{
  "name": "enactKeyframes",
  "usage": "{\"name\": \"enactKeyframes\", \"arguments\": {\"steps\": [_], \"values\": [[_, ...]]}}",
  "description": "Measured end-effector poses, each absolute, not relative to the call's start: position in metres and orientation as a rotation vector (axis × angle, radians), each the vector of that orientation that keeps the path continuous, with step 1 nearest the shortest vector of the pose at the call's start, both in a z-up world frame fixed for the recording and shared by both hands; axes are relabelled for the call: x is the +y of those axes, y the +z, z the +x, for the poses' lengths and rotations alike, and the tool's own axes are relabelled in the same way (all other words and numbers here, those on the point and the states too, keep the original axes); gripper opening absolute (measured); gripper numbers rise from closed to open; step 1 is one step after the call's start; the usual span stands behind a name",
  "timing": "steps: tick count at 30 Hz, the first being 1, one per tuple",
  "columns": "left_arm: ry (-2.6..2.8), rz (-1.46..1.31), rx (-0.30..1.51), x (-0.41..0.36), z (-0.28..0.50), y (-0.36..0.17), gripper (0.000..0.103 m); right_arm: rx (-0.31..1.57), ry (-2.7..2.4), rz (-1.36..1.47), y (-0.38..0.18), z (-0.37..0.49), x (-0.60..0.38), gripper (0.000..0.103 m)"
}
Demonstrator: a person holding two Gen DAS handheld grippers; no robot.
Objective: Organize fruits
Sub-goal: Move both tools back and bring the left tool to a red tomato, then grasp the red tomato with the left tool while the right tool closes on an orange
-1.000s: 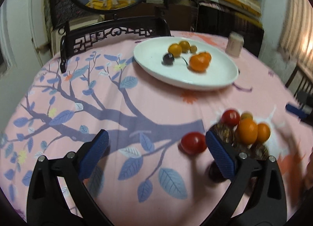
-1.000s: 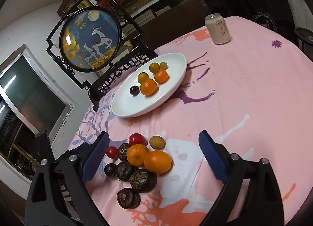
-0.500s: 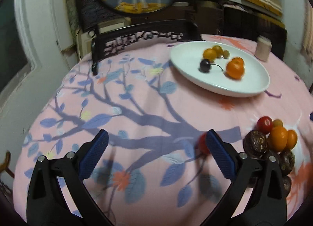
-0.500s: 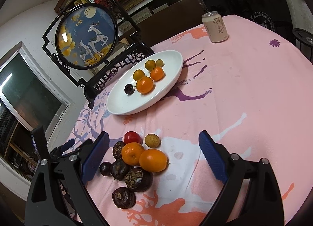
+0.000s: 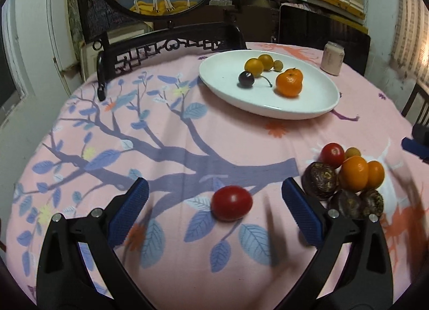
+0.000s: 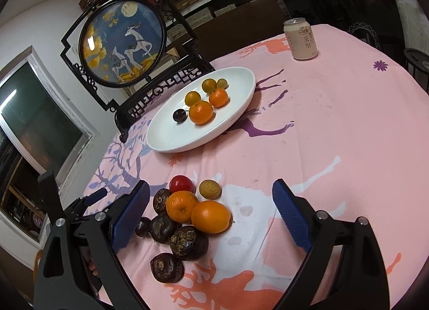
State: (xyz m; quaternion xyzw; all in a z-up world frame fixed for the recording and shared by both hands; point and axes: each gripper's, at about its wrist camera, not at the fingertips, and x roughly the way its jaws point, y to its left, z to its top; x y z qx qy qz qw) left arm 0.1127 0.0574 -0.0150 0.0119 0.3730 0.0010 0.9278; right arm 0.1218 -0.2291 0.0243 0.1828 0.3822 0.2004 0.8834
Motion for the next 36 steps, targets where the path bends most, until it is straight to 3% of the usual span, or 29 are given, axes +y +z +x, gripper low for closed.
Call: {"name": "enactKeyframes", "arguments": {"steps": [9, 12, 15, 20, 28, 31, 36], "values": [[-0.078, 0.058, 0.756, 0.042, 0.1, -0.016, 0.099, 0.851, 0.427, 0.285, 0.012, 0.117, -0.212, 0.093], [-0.113, 0.068, 0.766, 0.038, 0.098, -0.017, 0.089, 0.866, 0.426, 0.296, 0.007, 0.116, -0.214, 0.093], [-0.147, 0.066, 0.78, 0.036, 0.098, -0.019, 0.067, 0.873, 0.421, 0.332, 0.004, 0.117, -0.221, 0.093], [-0.151, 0.027, 0.789, 0.043, 0.1, -0.02, 0.054, 0.886, 0.426, 0.356, 0.002, 0.119, -0.224, 0.09], [-0.116, 0.037, 0.835, 0.045, 0.107, -0.027, 0.053, 0.912, 0.435, 0.328, -0.004, 0.121, -0.216, 0.082], [-0.135, 0.001, 0.872, 0.05, 0.113, -0.032, 0.05, 0.921, 0.44, 0.344, -0.006, 0.123, -0.217, 0.073], [-0.137, 0.029, 0.871, 0.044, 0.112, -0.033, 0.046, 0.95, 0.445, 0.36, -0.012, 0.129, -0.216, 0.069]]}}
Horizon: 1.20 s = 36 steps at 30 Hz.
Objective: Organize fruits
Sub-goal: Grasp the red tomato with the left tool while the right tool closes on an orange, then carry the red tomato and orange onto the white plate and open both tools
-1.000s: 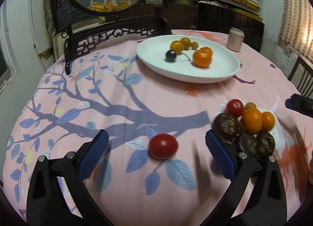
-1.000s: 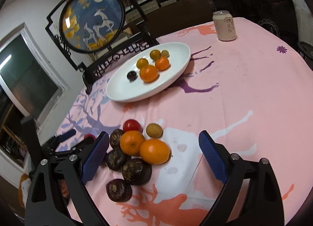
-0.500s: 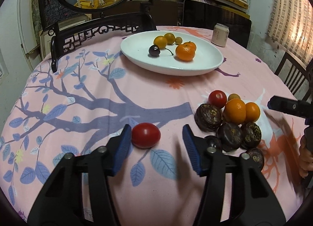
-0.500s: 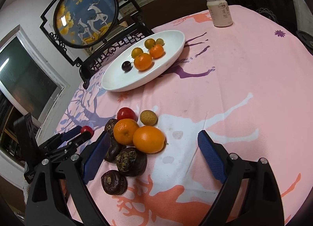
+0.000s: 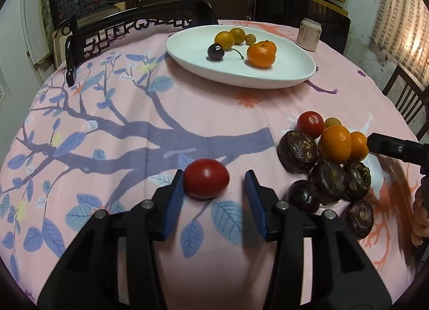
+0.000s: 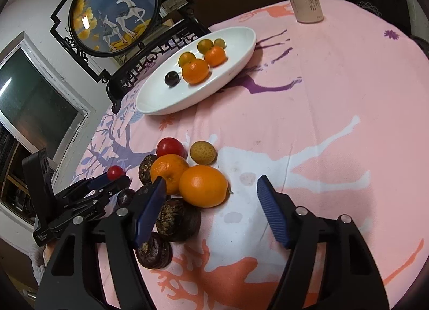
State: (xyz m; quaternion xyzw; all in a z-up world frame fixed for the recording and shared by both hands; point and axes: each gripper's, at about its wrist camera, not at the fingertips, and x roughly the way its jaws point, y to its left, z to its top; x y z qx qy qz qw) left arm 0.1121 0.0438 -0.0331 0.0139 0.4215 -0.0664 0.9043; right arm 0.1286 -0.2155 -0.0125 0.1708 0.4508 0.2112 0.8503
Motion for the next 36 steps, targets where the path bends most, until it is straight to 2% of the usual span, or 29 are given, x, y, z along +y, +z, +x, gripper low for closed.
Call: {"name": "enactKeyframes", "arguments": {"steps": [4, 7, 8, 11, 18, 19, 20, 27, 31, 32, 34, 36], "values": [[-0.138, 0.022, 0.867, 0.044, 0.112, -0.032, 0.041, 0.953, 0.446, 0.323, -0.015, 0.13, -0.208, 0.064], [-0.146, 0.023, 0.855, 0.044, 0.11, -0.031, 0.035, 0.947, 0.448, 0.285, -0.017, 0.129, -0.202, 0.047], [-0.147, 0.023, 0.849, 0.043, 0.11, -0.03, 0.033, 0.947, 0.458, 0.268, -0.017, 0.128, -0.199, 0.044], [-0.158, 0.027, 0.843, 0.042, 0.109, -0.029, 0.033, 0.922, 0.443, 0.203, -0.014, 0.124, -0.193, 0.044], [-0.171, 0.041, 0.81, 0.038, 0.105, -0.023, 0.032, 0.889, 0.45, 0.275, -0.005, 0.123, -0.206, 0.043], [-0.173, 0.039, 0.801, 0.038, 0.104, -0.021, 0.032, 0.885, 0.451, 0.286, -0.004, 0.123, -0.208, 0.042], [-0.177, 0.037, 0.795, 0.037, 0.103, -0.02, 0.032, 0.88, 0.451, 0.297, -0.003, 0.123, -0.21, 0.035], [-0.212, 0.001, 0.763, 0.034, 0.11, -0.005, 0.032, 0.902, 0.46, 0.323, -0.003, 0.126, -0.213, 0.034], [-0.219, 0.017, 0.778, 0.032, 0.11, -0.01, 0.032, 0.913, 0.474, 0.31, -0.004, 0.126, -0.209, 0.038], [-0.219, 0.017, 0.778, 0.032, 0.11, -0.01, 0.032, 0.918, 0.46, 0.299, -0.005, 0.126, -0.208, 0.043], [-0.219, 0.016, 0.775, 0.032, 0.109, -0.01, 0.032, 0.935, 0.448, 0.292, -0.01, 0.128, -0.206, 0.045], [-0.218, 0.017, 0.774, 0.033, 0.109, -0.01, 0.032, 0.958, 0.467, 0.302, -0.015, 0.131, -0.204, 0.045]]}}
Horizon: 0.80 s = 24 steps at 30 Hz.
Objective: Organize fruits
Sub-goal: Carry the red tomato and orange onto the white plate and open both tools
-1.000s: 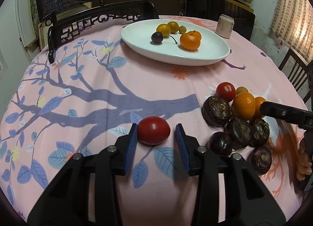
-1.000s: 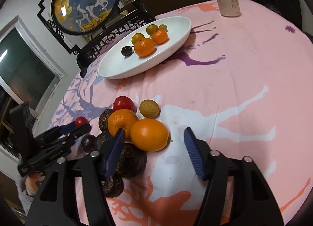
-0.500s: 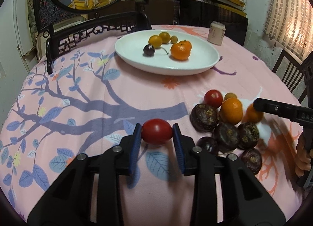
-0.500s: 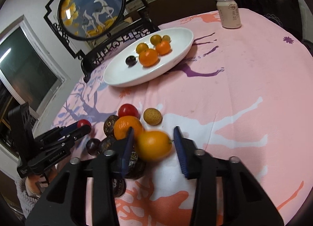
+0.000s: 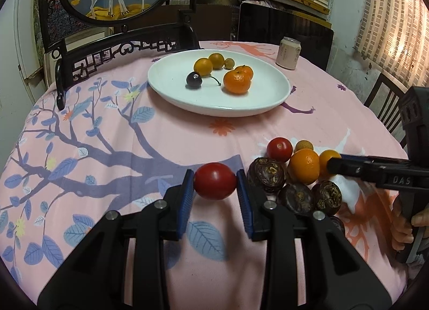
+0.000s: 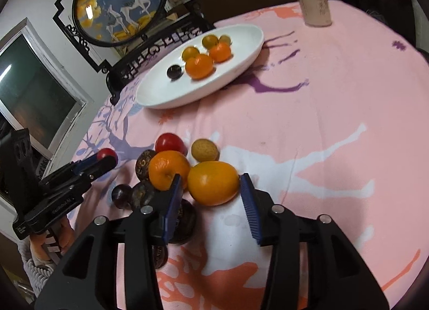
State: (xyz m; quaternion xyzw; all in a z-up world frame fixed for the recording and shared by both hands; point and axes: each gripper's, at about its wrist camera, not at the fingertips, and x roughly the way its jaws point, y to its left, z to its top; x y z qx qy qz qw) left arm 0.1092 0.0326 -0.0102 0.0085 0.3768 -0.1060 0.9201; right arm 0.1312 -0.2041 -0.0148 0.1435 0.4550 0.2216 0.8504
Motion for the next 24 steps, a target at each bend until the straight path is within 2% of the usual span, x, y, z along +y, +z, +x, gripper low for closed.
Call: {"name": "enactKeyframes", "arguments": {"steps": [3, 11, 18, 24], "values": [[-0.215, 0.02, 0.78, 0.032, 0.11, -0.012, 0.032, 0.953, 0.472, 0.269, -0.017, 0.13, -0.198, 0.041], [-0.2, 0.02, 0.753, 0.034, 0.121, 0.004, 0.032, 0.858, 0.458, 0.297, 0.009, 0.129, -0.207, 0.04], [-0.161, 0.032, 0.73, 0.028, 0.178, 0.026, 0.032, 0.858, 0.446, 0.299, 0.033, 0.19, -0.189, 0.04], [-0.158, 0.008, 0.771, 0.023, 0.224, 0.015, 0.033, 0.871, 0.461, 0.302, 0.027, 0.237, -0.165, 0.041]]}}
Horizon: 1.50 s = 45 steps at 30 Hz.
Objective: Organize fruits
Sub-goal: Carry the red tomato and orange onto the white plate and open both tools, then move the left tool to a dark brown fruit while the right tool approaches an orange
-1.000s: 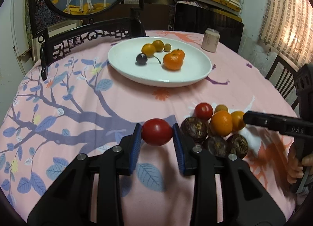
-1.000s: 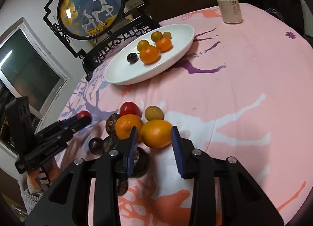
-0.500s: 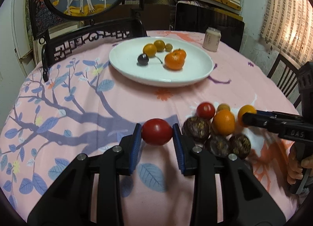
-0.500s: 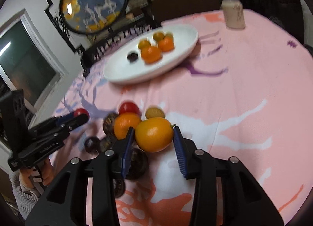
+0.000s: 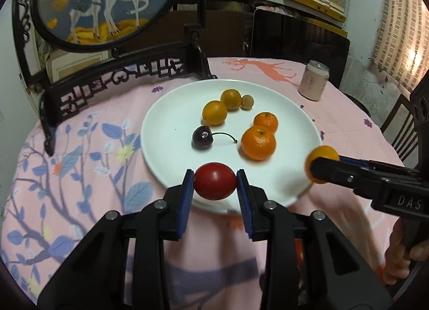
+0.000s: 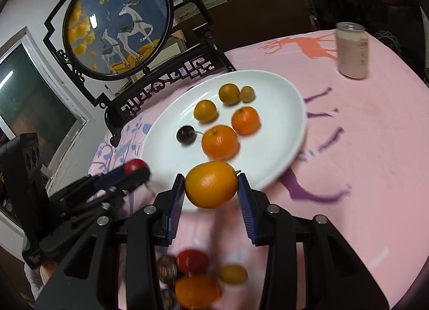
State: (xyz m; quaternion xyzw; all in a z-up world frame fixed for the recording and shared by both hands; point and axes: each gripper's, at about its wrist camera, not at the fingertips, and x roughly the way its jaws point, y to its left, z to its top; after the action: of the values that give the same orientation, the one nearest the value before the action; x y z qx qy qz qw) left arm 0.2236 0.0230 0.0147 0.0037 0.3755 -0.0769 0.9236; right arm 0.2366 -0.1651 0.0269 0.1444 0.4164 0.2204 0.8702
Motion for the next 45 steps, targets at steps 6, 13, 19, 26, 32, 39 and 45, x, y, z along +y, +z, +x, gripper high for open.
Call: {"name": "enactKeyframes", "arguments": {"steps": [6, 13, 19, 26, 32, 39, 45], "values": [[-0.146, 0.003, 0.773, 0.026, 0.231, 0.004, 0.051, 0.831, 0.453, 0.326, 0.025, 0.243, -0.172, 0.063], [-0.122, 0.019, 0.737, 0.031, 0.206, 0.006, 0.075, 0.839, 0.445, 0.339, 0.027, 0.226, -0.184, 0.069], [-0.072, 0.012, 0.721, 0.039, 0.177, 0.001, 0.095, 0.85, 0.434, 0.372, 0.021, 0.197, -0.2, 0.073], [-0.064, 0.037, 0.744, 0.038, 0.148, -0.009, 0.097, 0.858, 0.389, 0.442, 0.015, 0.166, -0.227, 0.088], [-0.152, 0.054, 0.724, 0.025, 0.13, -0.006, 0.1, 0.841, 0.382, 0.552, 0.014, 0.155, -0.249, 0.089], [-0.215, 0.121, 0.76, 0.002, 0.13, -0.015, 0.1, 0.853, 0.389, 0.519, 0.015, 0.155, -0.243, 0.089], [-0.19, 0.202, 0.806, -0.011, 0.139, -0.027, 0.101, 0.846, 0.393, 0.473, 0.018, 0.153, -0.236, 0.089]]}}
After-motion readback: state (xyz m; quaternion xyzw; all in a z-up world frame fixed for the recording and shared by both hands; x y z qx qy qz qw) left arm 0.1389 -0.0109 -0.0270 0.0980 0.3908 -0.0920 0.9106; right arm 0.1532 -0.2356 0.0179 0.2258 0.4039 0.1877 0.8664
